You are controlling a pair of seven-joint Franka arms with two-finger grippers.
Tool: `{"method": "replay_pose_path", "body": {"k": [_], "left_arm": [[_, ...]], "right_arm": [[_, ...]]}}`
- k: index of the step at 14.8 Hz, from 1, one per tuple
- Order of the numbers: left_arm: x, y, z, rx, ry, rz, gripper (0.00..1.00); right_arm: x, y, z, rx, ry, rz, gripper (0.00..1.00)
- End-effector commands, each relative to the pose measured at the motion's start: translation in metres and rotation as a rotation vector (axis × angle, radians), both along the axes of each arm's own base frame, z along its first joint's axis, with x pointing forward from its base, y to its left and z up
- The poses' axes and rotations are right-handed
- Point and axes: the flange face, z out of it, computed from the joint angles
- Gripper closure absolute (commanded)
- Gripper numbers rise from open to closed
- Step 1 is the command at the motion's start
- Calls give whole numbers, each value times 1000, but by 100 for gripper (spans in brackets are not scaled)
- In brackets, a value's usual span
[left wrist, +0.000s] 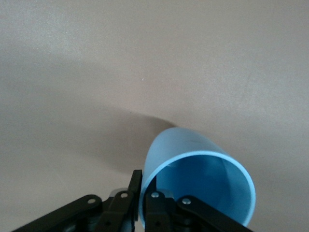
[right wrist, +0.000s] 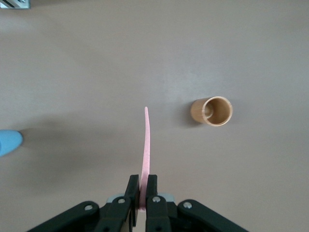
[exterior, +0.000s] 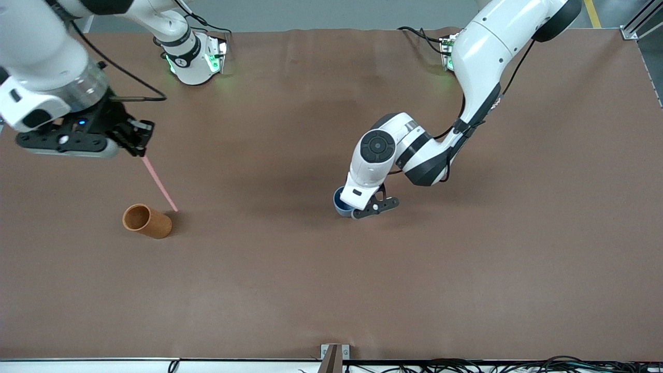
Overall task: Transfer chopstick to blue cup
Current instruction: 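Carry the chopstick over the blue cup while the left gripper releases it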
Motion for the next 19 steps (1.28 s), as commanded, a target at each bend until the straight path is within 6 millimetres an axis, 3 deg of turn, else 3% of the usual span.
{"method": "replay_pose_path", "body": {"k": [1, 3, 8, 14, 17, 19], "left_arm": [[6, 0, 2, -6, -16, 18, 3], [11, 6, 16, -4, -29, 21, 0], [34, 61, 110, 28, -65, -44, 0], [67, 193, 212, 23, -62, -240, 0], [72, 262, 253, 63, -82, -363, 0], [67, 297, 279, 44, -76, -420, 0]], "right_arm": [[-7, 28, 19, -18, -58, -49, 97], [-12, 57, 19, -44, -85, -55, 97], [-30, 144, 11, -13, -115, -112, 98], [-62, 272, -36, 7, -118, -131, 99], [-74, 312, -53, 48, -144, -109, 99], [-86, 342, -79, 46, -140, -87, 99]]}}
